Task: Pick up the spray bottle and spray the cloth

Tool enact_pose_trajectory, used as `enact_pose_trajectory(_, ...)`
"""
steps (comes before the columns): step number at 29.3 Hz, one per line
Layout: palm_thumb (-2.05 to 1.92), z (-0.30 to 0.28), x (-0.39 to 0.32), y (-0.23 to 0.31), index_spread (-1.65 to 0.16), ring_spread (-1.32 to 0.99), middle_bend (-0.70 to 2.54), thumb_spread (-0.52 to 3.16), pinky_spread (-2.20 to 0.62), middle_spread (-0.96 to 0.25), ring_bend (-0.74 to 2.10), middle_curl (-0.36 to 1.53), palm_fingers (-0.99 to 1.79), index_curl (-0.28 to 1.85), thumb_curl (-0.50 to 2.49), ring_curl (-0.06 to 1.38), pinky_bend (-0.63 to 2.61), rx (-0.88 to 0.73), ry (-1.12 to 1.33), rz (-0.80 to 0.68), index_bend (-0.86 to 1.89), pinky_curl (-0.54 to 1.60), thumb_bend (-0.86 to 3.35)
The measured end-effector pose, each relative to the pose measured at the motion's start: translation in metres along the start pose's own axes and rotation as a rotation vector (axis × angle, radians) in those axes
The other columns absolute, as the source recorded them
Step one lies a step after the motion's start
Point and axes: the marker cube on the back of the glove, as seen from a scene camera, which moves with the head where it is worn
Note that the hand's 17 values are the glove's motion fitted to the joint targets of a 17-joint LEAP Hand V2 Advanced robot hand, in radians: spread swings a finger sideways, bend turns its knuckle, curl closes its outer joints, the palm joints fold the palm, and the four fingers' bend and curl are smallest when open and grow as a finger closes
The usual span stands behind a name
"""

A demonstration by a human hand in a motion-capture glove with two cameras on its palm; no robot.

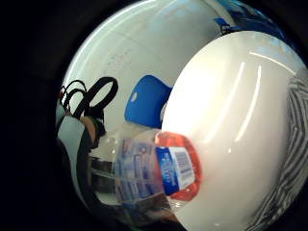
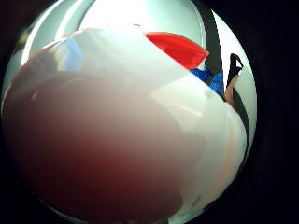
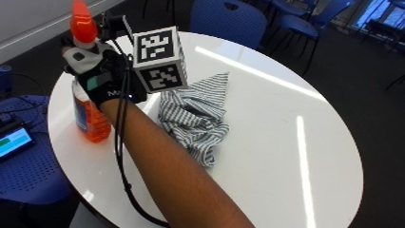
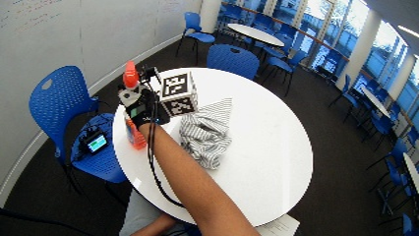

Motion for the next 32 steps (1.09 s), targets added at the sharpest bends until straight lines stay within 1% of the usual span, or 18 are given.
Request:
enact_pose_trajectory(10, 0.87, -0.002, 0.001, 0.002, -0.3, -0.21, 0.6, 0.38, -0.22, -0.21, 0.56, 0.5, 1.36, 0.61, 0.82, 0.45, 0.34, -0.029, 0.002, 0.003, 0.29, 0.38, -0.04)
enact_pose_trajectory(12, 0.87, -0.001, 0.004, 0.004, -0.31, -0.21, 0.6, 0.38, -0.23, -0.21, 0.56, 0.5, 1.36, 0.61, 0.82, 0.45, 0.34, -0.058, -0.005, 0.019, 0.29, 0.37, -0.03)
enact_pose_trajectory(16, 0.86, 0.005, 0.011, 0.011, -0.31, -0.2, 0.59, 0.4, -0.22, -0.21, 0.54, 0.5, 1.31, 0.61, 0.82, 0.44, 0.35, -0.173, -0.044, 0.078, 0.28, 0.38, -0.04)
enact_pose_trajectory(19, 0.84, 0.008, 0.016, 0.017, -0.31, -0.19, 0.6, 0.47, -0.16, -0.19, 0.5, 0.5, 1.14, 0.6, 0.81, 0.43, 0.26, -0.241, -0.066, 0.122, 0.24, 0.36, -0.04)
enact_pose_trajectory(20, 0.84, 0.007, 0.017, 0.017, -0.31, -0.18, 0.58, 0.51, -0.12, -0.19, 0.52, 0.49, 1.03, 0.59, 0.8, 0.43, 0.19, -0.254, -0.059, 0.126, 0.21, 0.34, -0.04)
enact_pose_trajectory(23, 0.81, -0.002, 0.018, 0.016, -0.31, -0.16, 0.58, 0.62, -0.04, -0.18, 0.49, 0.49, 0.91, 0.56, 0.77, 0.43, 0.13, -0.278, 0.019, 0.1, 0.13, 0.33, -0.04)
enact_pose_trajectory(27, 0.73, -0.021, 0.015, 0.015, -0.31, -0.13, 0.52, 0.76, 0.06, -0.16, 0.46, 0.47, 0.7, 0.51, 0.7, 0.42, 0.17, -0.31, 0.165, 0.061, 0.08, 0.32, -0.06)
enact_pose_trajectory(32, 0.66, -0.04, 0.014, 0.027, -0.32, -0.1, 0.39, 0.85, 0.13, -0.12, 0.46, 0.43, 0.59, 0.44, 0.62, 0.4, 0.22, -0.398, 0.26, 0.092, 0.06, 0.33, -0.06)
